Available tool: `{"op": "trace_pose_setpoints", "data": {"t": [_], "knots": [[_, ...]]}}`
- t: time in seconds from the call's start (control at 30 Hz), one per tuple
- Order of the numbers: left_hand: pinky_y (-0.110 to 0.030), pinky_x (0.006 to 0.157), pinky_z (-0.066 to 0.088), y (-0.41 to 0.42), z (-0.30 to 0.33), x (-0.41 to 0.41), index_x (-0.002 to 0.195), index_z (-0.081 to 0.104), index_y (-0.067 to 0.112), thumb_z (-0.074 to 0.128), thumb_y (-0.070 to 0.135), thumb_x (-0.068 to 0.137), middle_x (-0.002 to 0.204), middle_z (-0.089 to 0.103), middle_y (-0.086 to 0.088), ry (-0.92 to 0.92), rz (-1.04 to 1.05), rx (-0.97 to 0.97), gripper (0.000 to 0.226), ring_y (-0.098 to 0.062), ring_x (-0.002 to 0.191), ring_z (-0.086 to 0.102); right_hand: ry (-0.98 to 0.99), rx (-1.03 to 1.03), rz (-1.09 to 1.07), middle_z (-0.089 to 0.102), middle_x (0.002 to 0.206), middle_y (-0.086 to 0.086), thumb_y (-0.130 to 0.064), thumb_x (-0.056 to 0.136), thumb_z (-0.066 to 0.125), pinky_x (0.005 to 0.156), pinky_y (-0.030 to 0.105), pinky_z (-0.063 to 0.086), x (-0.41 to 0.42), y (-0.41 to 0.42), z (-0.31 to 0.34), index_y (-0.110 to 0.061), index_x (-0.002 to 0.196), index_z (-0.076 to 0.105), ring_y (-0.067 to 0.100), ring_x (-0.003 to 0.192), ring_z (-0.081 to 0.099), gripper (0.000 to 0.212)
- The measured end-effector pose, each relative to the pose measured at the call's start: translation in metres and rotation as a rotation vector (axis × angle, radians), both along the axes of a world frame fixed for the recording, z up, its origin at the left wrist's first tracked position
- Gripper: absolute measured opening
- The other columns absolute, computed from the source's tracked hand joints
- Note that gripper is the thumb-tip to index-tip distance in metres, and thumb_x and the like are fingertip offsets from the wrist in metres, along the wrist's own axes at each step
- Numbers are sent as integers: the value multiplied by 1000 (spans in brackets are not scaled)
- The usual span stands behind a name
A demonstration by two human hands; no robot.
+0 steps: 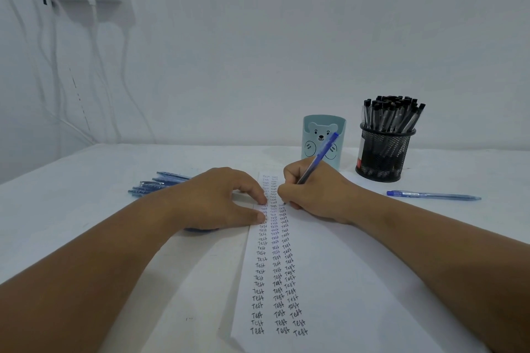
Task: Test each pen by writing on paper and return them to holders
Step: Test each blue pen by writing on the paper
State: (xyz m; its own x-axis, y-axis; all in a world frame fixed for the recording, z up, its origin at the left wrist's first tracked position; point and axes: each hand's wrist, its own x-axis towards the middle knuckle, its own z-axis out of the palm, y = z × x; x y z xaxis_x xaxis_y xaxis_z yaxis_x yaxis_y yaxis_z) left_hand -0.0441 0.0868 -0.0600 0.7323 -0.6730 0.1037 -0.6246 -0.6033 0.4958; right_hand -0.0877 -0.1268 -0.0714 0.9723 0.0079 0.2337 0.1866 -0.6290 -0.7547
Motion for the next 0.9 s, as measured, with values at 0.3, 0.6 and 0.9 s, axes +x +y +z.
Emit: {"op": "trace_pose_setpoints", "data": {"t": [0.3,0.6,0.9], "knots": [[-25,112,37,0,0,-1,102,74,43,82,44,79,119,63,32,-2,5,-10,25,11,120,51,-64,254,-4,57,56,6,-11,86,65,47,22,35,-3,-1,0,-15,60,52,11,47,44,30],[-18,108,36,1,-1,-1,101,74,44,83,44,79,120,63,33,13,12,-22,24,14,117,50,-388,82,-81,56,63,19,-44,94,64,47,35,45,-16,-6,16,-20,94,53,22,47,49,26],[-15,105,36,0,0,-2,101,74,43,82,44,79,119,62,32,-9,13,-14,24,15,117,49,-356,-355,-67,47,61,-6,-34,106,46,58,36,36,-15,-15,10,-29,68,42,14,63,42,39]]}}
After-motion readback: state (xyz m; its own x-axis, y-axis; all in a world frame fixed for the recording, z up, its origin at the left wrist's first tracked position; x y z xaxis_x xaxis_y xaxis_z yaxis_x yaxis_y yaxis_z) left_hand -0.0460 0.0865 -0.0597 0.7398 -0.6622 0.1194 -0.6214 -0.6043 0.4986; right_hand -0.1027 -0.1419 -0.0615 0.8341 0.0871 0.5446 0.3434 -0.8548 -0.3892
